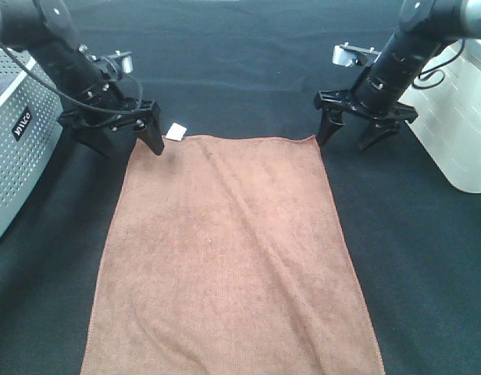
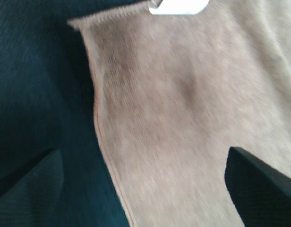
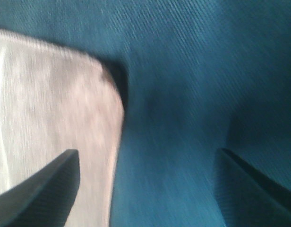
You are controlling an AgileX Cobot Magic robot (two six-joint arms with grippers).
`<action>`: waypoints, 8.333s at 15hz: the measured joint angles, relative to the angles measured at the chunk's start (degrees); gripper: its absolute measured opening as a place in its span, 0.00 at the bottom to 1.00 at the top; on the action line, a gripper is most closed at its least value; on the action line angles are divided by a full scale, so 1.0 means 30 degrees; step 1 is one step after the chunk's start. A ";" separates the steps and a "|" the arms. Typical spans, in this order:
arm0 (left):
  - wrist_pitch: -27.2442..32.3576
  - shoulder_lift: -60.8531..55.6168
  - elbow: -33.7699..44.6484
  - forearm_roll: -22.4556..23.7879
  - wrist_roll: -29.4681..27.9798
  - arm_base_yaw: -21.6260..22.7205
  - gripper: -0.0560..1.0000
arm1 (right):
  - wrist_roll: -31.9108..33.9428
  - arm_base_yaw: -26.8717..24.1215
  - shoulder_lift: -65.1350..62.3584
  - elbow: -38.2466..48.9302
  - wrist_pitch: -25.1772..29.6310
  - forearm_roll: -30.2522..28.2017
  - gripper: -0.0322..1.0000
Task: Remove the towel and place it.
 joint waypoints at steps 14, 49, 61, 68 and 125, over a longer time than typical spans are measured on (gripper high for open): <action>-0.1432 0.1184 -0.0535 0.0229 0.0057 0.0000 0.87 | -0.0363 0.0611 0.1375 -0.0306 -0.2368 0.0707 0.72; -0.7181 0.1031 -0.4908 0.1642 0.1108 -0.1394 0.06 | 0.0363 0.1700 0.0745 -0.2158 -1.2357 -0.4431 0.03; -1.0638 0.1719 -0.5118 0.2158 0.1719 -0.1394 0.06 | 0.0363 0.1490 0.1719 -0.2655 -1.5451 -0.4412 0.03; -1.2433 0.3075 -0.5118 0.2101 0.1719 -0.1394 0.06 | 0.0363 0.1490 0.3820 -0.3285 -1.6272 -0.4412 0.03; 0.4450 -1.2395 0.2139 0.7257 -0.3266 0.2884 0.82 | 0.2196 -0.2464 -1.5164 0.4756 0.5443 -0.1948 0.72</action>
